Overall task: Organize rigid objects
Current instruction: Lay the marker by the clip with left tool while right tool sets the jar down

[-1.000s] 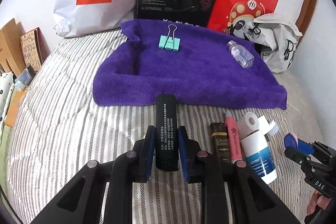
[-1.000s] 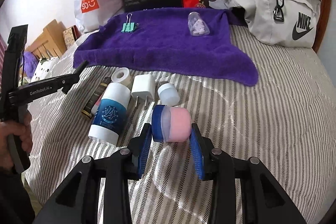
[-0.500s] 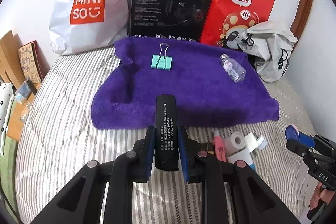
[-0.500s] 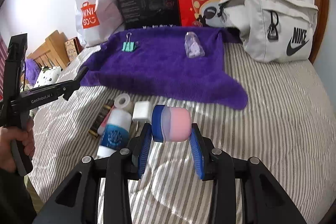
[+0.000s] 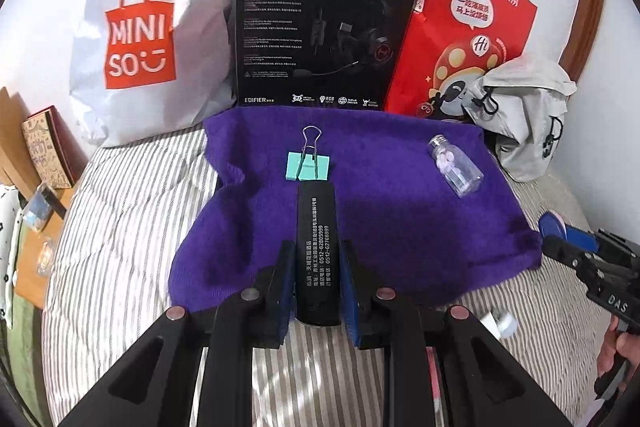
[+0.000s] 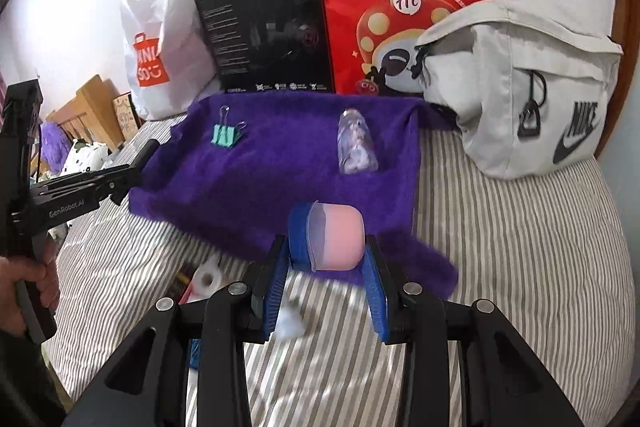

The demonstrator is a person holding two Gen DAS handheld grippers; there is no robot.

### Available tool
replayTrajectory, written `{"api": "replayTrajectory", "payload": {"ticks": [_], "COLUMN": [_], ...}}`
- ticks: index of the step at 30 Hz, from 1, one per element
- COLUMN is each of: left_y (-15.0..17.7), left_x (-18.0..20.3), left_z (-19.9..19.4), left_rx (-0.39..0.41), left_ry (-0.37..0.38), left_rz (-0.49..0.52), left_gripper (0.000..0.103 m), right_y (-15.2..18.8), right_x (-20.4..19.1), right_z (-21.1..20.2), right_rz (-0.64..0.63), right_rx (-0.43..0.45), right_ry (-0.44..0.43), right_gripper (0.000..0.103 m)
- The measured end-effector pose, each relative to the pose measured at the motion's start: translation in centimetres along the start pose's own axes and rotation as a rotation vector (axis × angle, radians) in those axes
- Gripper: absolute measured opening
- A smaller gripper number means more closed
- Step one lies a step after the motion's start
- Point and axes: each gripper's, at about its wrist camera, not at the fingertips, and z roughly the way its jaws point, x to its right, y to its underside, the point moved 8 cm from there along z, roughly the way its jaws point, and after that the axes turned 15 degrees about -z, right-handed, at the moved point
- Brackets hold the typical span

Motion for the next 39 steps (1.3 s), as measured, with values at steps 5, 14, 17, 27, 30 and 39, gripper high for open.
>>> {"api": "replayTrajectory", "payload": {"ticks": [5,14,17,27,30,39], "left_y": [-0.7,-1.1,-1.2,-1.2,-1.0,-1.1], "left_x": [-0.2,-0.4,-0.2,-0.1,-0.2,0.0], "left_z": [2.1,5.7,6.7,9.0,9.2,9.3], "left_rx": [-0.027,-0.075,-0.091,-0.132,-0.136,-0.136], "left_ry": [0.005,-0.004,-0.013,-0.045,-0.055,-0.084], "left_rz": [-0.012,-0.007,0.009,0.053,0.069,0.122], "left_gripper": [0.021,0.021,0.021,0.021,0.021,0.021], "right_y": [-1.4,-1.8,-1.6,-1.2,-1.0,-0.8], "right_x": [1.2,1.7,1.5,1.4,1.3,0.9], "right_z": [2.5,7.1,8.1,9.9,10.3,10.8], "right_rz": [-0.013,-0.049,-0.061,-0.086,-0.092,-0.147], "right_rx": [-0.029,-0.107,-0.127,-0.155,-0.163,-0.159], "right_ry": [0.004,-0.002,-0.006,-0.015,-0.021,-0.019], "right_gripper": [0.037,0.037,0.037,0.037,0.037,0.037]}}
